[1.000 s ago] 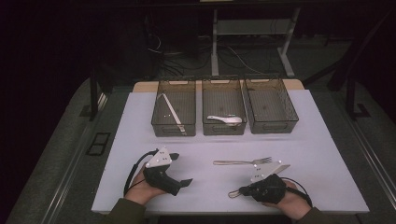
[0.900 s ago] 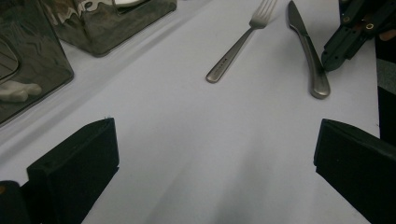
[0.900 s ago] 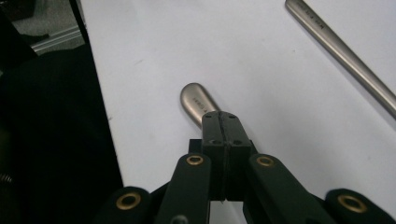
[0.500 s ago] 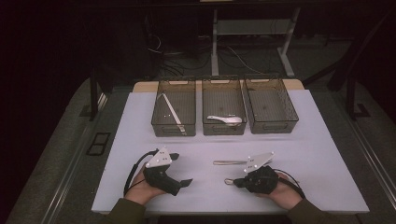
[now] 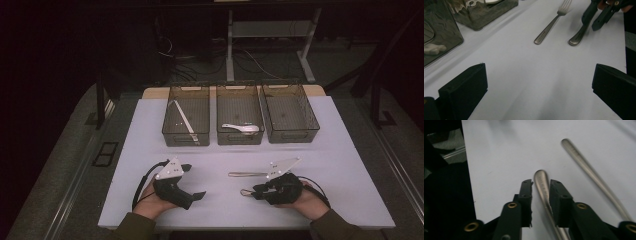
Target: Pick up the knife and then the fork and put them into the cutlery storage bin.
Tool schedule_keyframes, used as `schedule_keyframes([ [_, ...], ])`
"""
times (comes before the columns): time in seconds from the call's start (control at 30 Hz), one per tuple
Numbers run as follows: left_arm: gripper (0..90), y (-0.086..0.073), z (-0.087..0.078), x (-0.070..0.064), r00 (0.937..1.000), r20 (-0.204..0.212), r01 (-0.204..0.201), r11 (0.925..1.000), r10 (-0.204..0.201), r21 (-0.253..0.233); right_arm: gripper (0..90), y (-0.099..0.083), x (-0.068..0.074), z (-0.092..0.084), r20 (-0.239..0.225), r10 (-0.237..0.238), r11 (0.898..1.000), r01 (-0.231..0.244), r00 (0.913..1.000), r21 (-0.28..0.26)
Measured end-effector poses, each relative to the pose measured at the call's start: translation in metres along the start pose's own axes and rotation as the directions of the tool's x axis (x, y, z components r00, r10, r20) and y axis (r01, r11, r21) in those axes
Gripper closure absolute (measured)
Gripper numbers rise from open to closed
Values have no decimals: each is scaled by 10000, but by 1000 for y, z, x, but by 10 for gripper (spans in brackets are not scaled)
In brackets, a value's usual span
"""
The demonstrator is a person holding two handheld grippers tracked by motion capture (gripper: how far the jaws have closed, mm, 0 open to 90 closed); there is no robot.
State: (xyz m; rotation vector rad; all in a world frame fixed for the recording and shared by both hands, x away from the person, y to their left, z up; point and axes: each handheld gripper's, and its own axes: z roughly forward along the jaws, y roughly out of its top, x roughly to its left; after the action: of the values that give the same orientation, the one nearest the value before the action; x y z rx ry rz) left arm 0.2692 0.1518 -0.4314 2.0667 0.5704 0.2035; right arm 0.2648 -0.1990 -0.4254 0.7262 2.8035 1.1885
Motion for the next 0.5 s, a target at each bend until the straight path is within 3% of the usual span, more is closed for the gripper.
schedule_keyframes([
  [0.13, 0, 0, 0, 0, 10000, 14, 59, 10000, -59, -41, 542, 9, -13, -14, 172, 38, 9998, -41, 9998, 172],
  [0.23, 0, 1, 0, 0, 10000, 48, 81, 10000, -81, -40, 510, 17, -27, -22, 117, 114, 9984, -121, 9999, 547],
  [0.4, 0, 0, 1, 0, 9999, 83, 102, 9999, -102, -57, 469, 30, -49, -24, 505, -462, 9930, 403, 9977, 1109],
  [0.5, 0, 0, 1, 0, 9999, 97, 98, 9999, -98, -56, 478, 38, -57, -18, 375, -947, 9785, 861, 9948, 1872],
])
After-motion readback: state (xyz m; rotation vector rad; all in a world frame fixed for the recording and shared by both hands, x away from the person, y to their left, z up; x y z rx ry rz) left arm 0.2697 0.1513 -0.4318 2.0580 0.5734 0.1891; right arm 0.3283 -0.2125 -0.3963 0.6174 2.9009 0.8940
